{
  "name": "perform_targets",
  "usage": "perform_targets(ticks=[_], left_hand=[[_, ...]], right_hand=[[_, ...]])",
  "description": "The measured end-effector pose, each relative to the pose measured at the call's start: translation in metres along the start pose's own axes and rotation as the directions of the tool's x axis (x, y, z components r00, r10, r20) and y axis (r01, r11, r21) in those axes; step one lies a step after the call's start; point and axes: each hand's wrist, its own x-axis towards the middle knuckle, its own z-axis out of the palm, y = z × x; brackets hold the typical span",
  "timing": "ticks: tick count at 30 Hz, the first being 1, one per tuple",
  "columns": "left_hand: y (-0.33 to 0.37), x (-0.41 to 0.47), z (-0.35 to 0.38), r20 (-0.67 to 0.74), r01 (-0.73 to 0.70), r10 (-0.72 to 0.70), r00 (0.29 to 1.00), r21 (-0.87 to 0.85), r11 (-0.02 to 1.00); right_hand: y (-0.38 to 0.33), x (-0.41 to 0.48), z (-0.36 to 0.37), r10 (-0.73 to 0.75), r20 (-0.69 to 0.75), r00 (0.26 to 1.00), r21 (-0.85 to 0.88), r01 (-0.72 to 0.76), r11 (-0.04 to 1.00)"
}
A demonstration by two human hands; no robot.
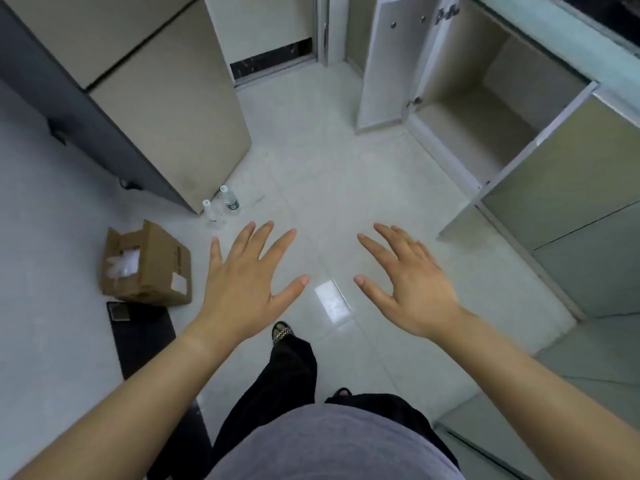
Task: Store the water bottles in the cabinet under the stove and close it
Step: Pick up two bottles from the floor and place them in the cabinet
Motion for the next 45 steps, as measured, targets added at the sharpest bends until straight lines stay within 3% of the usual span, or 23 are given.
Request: perform_targets(ticks=[13,23,29,39,42,45], left_hand=[[-0.109,0.199,-0.020,-0.051,0.155,-0.160,0.986,-0.092,0.984],[-0.166,0.295,-0.052,-0.101,0.366,-0.381,0.919,-0.144,0.920],[-0.179,0.340,-0.061,-0.090,0.586,-0.593,0.800,-0.095,0.805],[-0.138,0.388,-0.070,-0.048,0.903,-0.919,0.392,-0.168,0.395],[-0.148,0.396,-0.068,-0.046,0.917,-0.930,0.364,-0.158,0.366],[-0.173,0.410,-0.061,-0.042,0.905,-0.920,0.389,-0.171,0.390]], right_hand=[[-0.010,0.252,-0.042,-0.119,0.036,0.992,-0.069,0.122,0.990],[-0.035,0.425,-0.067,-0.348,0.118,0.930,-0.064,0.356,0.932],[-0.036,0.539,-0.078,-0.541,0.230,0.809,-0.039,0.563,0.825],[-0.057,0.661,-0.078,-0.799,0.414,0.435,0.075,0.859,0.506],[-0.070,0.680,-0.073,-0.820,0.416,0.393,0.085,0.881,0.466],[-0.075,0.697,-0.064,-0.823,0.410,0.393,0.075,0.885,0.460]])
